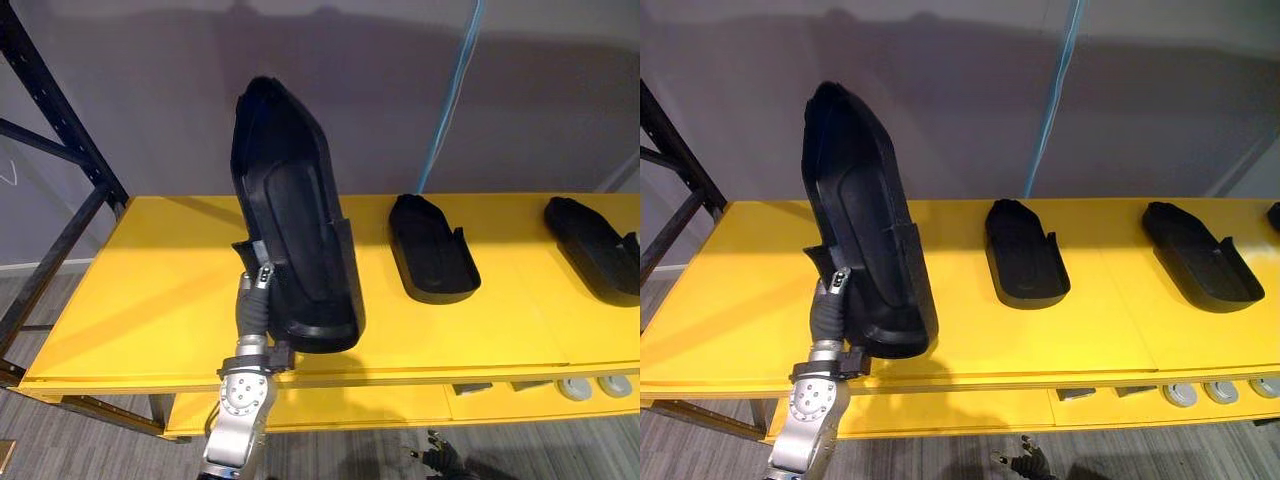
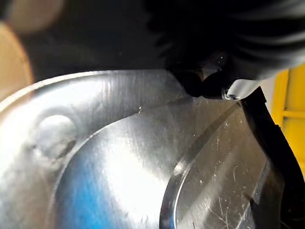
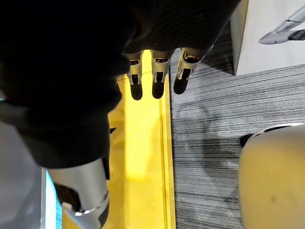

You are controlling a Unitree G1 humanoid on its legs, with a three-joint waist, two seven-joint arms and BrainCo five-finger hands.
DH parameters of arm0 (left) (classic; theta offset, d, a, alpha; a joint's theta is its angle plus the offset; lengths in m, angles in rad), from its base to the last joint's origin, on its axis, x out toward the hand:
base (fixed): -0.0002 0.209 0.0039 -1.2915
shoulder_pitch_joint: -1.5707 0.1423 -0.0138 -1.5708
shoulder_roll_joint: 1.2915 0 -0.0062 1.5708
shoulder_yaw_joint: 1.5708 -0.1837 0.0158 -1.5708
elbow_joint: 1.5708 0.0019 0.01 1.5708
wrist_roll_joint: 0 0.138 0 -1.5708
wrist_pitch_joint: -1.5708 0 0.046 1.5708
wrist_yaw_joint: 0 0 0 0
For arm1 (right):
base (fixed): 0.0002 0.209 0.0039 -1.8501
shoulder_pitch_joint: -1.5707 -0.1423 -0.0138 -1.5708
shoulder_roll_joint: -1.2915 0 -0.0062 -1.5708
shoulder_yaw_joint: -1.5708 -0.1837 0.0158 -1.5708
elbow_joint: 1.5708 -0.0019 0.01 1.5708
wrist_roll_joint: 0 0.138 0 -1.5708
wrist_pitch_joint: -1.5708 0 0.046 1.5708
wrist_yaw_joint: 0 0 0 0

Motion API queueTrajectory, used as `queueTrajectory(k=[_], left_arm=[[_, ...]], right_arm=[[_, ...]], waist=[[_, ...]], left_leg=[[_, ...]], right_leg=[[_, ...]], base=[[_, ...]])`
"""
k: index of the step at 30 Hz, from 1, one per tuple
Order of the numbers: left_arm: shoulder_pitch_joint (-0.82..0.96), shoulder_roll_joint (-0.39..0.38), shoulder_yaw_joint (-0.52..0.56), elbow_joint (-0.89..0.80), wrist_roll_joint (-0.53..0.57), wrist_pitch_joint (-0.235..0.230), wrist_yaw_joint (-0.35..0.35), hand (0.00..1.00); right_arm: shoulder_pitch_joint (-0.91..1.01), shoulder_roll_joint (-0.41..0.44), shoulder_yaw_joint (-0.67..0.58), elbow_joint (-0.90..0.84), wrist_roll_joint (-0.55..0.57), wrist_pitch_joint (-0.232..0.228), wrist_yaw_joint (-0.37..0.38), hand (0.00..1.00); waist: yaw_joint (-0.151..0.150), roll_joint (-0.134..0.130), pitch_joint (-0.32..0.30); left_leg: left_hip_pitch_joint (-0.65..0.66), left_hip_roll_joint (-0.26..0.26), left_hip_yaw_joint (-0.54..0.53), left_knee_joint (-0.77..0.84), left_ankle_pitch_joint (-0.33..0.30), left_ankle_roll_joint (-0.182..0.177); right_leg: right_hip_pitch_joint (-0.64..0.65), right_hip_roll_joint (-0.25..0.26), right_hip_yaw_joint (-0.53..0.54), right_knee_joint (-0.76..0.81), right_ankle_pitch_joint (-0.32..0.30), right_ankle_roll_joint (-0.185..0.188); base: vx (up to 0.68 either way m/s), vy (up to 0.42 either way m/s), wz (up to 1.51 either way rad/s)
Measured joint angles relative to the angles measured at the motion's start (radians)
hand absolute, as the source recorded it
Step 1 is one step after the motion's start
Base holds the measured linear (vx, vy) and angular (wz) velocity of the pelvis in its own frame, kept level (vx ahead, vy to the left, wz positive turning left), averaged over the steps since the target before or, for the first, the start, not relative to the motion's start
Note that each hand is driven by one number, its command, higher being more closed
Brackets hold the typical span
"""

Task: Walk over and take plastic housings, then place them on the shelf

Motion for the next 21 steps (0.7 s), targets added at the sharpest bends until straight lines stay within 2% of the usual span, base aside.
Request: queueTrajectory(k=[6, 14, 18, 21], left_arm=[[-0.098, 0.088, 0.133, 0.178, 0.057, 0.068, 0.033, 1.00], [-0.242, 0.184, 0.260, 0.308, 0.059, 0.090, 0.043, 1.00], [-0.306, 0.224, 0.265, 0.364, 0.070, 0.110, 0.053, 1.00], [-0.373, 0.247, 0.264, 0.436, 0.092, 0.128, 0.058, 1.00]], right_arm=[[0.007, -0.003, -0.020, 0.000, -0.003, 0.000, 0.012, 0.00], [0.053, -0.026, -0.034, -0.033, -0.003, 0.001, 0.037, 0.00], [0.089, -0.029, -0.035, -0.042, -0.003, 0.002, 0.043, 0.00], [0.097, -0.030, -0.035, -0.042, -0.003, 0.002, 0.043, 0.00]], waist=[[-0.015, 0.003, 0.001], [-0.038, 0.016, 0.008], [-0.044, 0.015, 0.008], [-0.054, 0.012, 0.010]], left_leg=[[0.042, -0.008, 0.007, -0.151, 0.109, 0.006], [0.016, -0.016, 0.038, -0.156, 0.107, 0.011], [-0.012, -0.019, 0.053, -0.156, 0.106, 0.011], [-0.039, -0.024, 0.059, -0.153, 0.108, 0.009]], right_leg=[[-0.016, 0.002, -0.008, -0.019, 0.015, 0.001], [-0.045, 0.002, 0.006, -0.063, 0.042, 0.012], [-0.073, 0.001, 0.023, -0.076, 0.044, 0.010], [-0.099, -0.002, 0.031, -0.090, 0.078, 0.005]], base=[[-0.10, 0.008, 0.02], [-0.15, 0.056, -0.08], [0.00, 0.041, -0.08], [0.07, 0.027, -0.07]])
